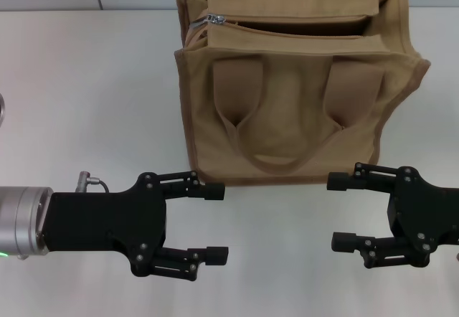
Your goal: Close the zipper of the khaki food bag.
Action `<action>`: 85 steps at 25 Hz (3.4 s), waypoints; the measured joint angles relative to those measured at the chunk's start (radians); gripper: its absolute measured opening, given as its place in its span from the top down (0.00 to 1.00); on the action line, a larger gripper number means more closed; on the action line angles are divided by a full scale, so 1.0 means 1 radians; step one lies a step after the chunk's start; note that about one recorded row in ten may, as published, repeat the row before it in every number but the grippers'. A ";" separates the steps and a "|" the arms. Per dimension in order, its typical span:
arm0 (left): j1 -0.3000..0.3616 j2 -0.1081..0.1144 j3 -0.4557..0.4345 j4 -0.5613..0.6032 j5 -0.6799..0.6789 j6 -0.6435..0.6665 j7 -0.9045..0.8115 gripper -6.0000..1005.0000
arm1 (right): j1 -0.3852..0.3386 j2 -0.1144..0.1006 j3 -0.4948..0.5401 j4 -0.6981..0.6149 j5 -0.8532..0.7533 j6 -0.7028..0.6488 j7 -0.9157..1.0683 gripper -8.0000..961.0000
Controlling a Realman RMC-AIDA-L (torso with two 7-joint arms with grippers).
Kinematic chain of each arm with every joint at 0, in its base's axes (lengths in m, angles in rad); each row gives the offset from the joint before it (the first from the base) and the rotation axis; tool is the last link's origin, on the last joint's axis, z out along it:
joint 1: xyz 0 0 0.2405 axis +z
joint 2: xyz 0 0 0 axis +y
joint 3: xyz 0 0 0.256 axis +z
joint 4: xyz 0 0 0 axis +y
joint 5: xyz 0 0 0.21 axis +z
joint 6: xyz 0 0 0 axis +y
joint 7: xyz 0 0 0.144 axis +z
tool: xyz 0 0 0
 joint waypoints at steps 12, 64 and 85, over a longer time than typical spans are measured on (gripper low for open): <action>0.000 0.000 -0.007 0.001 0.000 -0.008 0.001 0.20 | 0.002 0.000 0.000 0.000 0.000 0.000 0.000 0.14; -0.119 -0.015 -0.476 -0.174 0.007 -0.450 0.222 0.29 | -0.012 -0.003 0.006 0.000 0.004 -0.011 0.000 0.14; -0.172 -0.015 -0.462 -0.206 0.007 -0.442 0.240 0.33 | -0.012 -0.003 0.003 0.000 0.003 -0.015 0.000 0.14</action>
